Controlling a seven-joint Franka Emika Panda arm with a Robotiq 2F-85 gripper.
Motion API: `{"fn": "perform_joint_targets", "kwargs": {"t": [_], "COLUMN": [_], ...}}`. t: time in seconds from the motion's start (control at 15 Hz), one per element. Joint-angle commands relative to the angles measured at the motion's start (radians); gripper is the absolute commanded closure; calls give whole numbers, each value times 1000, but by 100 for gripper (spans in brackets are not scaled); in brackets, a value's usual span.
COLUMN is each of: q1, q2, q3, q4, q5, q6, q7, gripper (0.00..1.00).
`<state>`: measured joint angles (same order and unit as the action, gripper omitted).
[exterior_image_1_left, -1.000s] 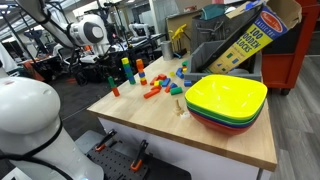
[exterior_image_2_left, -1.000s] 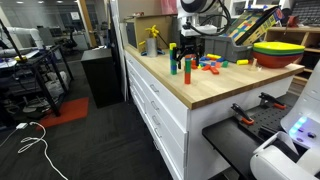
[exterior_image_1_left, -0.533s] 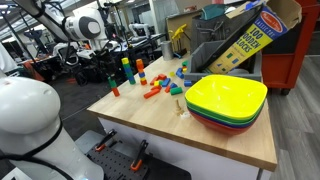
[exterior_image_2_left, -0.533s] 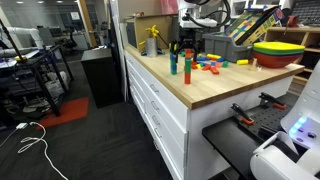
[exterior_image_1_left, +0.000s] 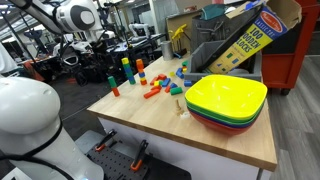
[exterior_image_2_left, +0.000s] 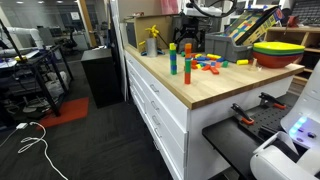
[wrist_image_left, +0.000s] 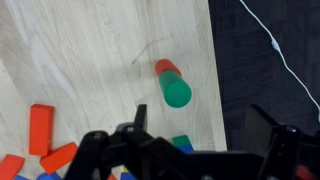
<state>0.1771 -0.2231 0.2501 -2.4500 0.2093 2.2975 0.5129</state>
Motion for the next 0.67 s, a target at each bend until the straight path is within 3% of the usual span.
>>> {"fn": "perform_joint_targets", "kwargs": {"t": [0.0, 0.6], "q1": [-11, -103], "q2": [-61, -55], "q3": [-5, -27], "q4": [-26, 0], "q5": [-32, -244], "q6": [-31, -119], "q7": [-1, 16], "gripper": [0, 0]}}
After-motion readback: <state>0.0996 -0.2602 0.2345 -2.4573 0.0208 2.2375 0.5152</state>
